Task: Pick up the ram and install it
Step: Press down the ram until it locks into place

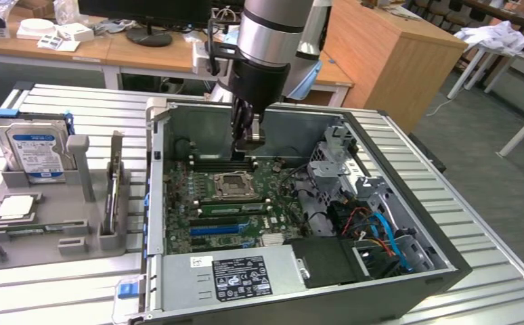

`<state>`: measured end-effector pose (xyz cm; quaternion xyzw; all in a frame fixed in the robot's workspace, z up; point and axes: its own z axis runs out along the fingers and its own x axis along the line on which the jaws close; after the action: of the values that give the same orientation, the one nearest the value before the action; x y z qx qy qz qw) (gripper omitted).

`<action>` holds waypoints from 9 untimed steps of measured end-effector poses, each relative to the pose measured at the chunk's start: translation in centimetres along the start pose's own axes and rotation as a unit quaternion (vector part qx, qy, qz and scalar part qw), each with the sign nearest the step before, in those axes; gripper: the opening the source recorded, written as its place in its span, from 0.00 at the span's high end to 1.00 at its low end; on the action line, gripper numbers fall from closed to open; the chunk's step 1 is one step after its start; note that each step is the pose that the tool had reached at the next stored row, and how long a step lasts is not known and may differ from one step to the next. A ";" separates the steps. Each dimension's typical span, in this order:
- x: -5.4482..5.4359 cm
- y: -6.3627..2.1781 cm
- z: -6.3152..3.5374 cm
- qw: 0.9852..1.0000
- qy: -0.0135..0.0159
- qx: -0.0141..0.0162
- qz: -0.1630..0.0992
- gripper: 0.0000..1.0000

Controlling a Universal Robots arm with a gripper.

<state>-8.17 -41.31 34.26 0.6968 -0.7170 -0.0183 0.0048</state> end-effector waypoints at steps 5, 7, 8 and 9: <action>0.0 -0.07 -0.01 1.000 0.000 0.000 0.000 0.89; 0.0 -0.24 -0.01 1.000 0.000 0.000 0.000 0.89; 0.0 -0.36 -0.02 1.000 0.000 0.000 0.000 0.89; 0.0 -0.50 -0.02 1.000 0.000 0.000 0.000 0.89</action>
<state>-7.67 -41.31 34.27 0.6968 -0.7171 -0.0182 0.0049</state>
